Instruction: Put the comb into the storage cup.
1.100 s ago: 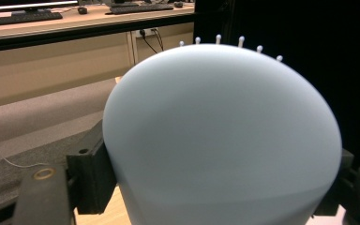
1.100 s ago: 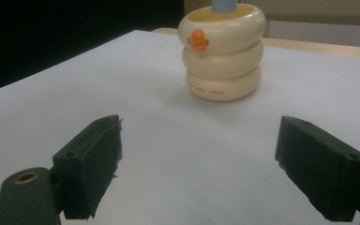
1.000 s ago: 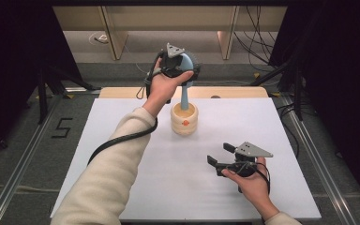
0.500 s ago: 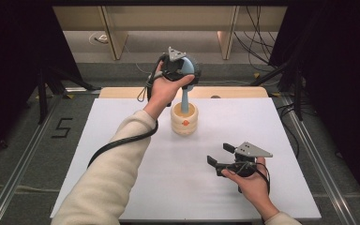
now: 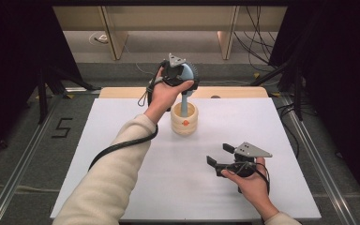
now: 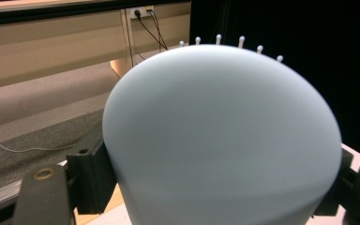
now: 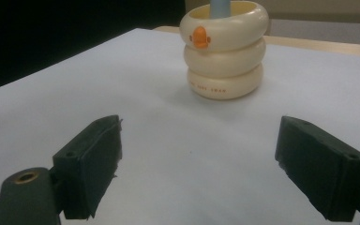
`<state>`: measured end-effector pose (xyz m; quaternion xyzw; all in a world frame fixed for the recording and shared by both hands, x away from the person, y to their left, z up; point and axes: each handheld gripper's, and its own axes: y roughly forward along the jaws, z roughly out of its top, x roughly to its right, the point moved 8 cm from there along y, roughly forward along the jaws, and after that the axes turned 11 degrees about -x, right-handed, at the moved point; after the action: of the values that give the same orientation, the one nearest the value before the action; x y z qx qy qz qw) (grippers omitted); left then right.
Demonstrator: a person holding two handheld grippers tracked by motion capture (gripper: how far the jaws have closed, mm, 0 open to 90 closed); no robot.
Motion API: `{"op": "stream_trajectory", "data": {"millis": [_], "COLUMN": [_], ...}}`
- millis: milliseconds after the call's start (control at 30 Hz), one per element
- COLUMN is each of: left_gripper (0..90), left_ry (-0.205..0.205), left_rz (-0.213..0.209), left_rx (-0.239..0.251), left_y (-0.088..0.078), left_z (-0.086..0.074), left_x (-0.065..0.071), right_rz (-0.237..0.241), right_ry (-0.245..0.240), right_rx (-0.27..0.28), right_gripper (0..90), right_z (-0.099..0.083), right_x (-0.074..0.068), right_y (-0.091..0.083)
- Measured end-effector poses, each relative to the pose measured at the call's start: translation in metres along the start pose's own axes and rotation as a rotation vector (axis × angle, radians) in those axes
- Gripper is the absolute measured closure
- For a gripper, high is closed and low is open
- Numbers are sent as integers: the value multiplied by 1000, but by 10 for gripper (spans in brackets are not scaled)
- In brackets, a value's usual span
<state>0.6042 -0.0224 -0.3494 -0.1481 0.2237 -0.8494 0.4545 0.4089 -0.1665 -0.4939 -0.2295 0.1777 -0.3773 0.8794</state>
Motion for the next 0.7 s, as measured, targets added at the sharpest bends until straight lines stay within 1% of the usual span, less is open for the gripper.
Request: {"op": "stream_trajectory", "data": {"millis": [700], "left_gripper": [211], "left_ry": [-5], "left_rz": [8], "left_rx": [-36], "left_y": [13], "left_z": [-16], "left_x": [-2], "right_rz": [5], "right_ry": [0], "right_rx": [-4], "right_gripper": [159], "right_z": [-1], "right_x": [0], "right_y": [1]}}
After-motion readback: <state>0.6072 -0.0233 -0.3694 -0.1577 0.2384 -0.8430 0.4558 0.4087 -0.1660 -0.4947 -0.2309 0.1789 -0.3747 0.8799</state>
